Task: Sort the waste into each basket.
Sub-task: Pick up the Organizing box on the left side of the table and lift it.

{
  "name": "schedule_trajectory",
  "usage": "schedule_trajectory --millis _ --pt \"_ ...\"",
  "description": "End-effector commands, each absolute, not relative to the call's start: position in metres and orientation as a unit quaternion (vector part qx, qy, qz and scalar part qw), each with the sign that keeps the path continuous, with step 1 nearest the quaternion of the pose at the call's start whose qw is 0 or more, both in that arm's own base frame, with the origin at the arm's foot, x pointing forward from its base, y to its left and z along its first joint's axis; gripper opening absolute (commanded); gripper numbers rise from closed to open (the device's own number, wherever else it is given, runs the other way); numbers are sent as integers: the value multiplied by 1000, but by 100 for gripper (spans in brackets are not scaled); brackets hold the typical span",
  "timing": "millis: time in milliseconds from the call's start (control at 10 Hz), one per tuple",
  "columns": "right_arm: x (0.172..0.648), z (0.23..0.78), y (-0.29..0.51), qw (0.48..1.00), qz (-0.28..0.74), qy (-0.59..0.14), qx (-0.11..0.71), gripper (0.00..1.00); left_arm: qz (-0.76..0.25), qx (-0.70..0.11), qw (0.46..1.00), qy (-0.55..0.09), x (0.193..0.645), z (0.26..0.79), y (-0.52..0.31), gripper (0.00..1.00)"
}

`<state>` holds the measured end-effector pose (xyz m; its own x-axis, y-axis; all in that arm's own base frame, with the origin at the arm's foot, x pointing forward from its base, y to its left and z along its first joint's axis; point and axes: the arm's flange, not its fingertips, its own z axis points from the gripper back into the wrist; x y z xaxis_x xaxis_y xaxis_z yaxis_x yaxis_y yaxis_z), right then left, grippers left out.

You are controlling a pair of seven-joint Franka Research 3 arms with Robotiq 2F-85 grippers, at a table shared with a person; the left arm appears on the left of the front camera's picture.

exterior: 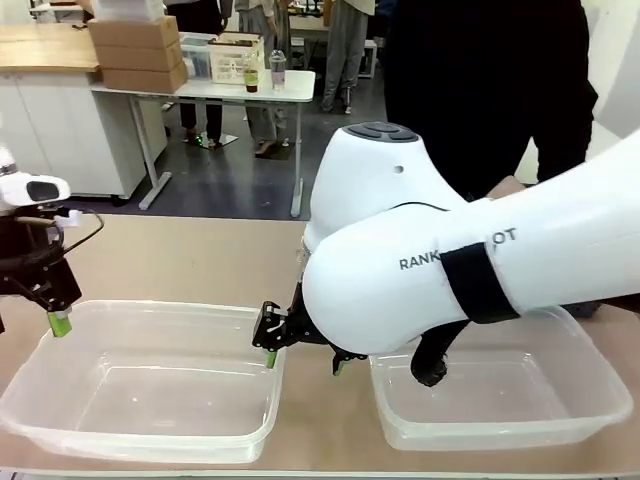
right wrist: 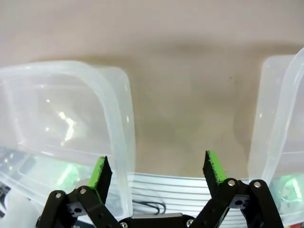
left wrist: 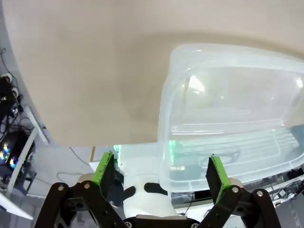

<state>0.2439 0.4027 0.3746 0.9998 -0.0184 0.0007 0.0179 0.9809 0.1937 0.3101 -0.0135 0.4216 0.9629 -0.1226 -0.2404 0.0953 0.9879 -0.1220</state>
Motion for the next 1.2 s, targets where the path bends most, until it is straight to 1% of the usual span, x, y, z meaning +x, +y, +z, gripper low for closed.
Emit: schedule_trajectory --millis 0,100,200,400,500,700,800,1000,1100 --pt "240 380 399 995 -2 0 99 100 -59 -67 991 98 301 439 -14 100" --pt "244 375 403 995 -9 -1 97 100 -55 -55 989 125 310 422 -13 100" --pt "247 374 411 995 -17 -9 94 100 -58 -41 989 128 313 420 -20 100" --pt "253 374 420 994 -46 -21 98 100 -65 -53 987 139 305 397 -27 100" --pt "257 371 427 994 -56 -17 89 100 -71 -59 983 156 303 380 -31 100" --pt "261 369 432 994 -68 -6 83 100 -49 -47 980 186 301 354 -31 100" --pt "261 370 435 995 -63 -3 80 100 -32 -35 980 193 301 343 -29 100" --pt "256 368 441 997 -50 10 55 100 -24 -41 980 192 294 337 -25 100" --pt "255 365 441 998 -47 18 39 43 -22 -53 982 182 291 341 -20 100"
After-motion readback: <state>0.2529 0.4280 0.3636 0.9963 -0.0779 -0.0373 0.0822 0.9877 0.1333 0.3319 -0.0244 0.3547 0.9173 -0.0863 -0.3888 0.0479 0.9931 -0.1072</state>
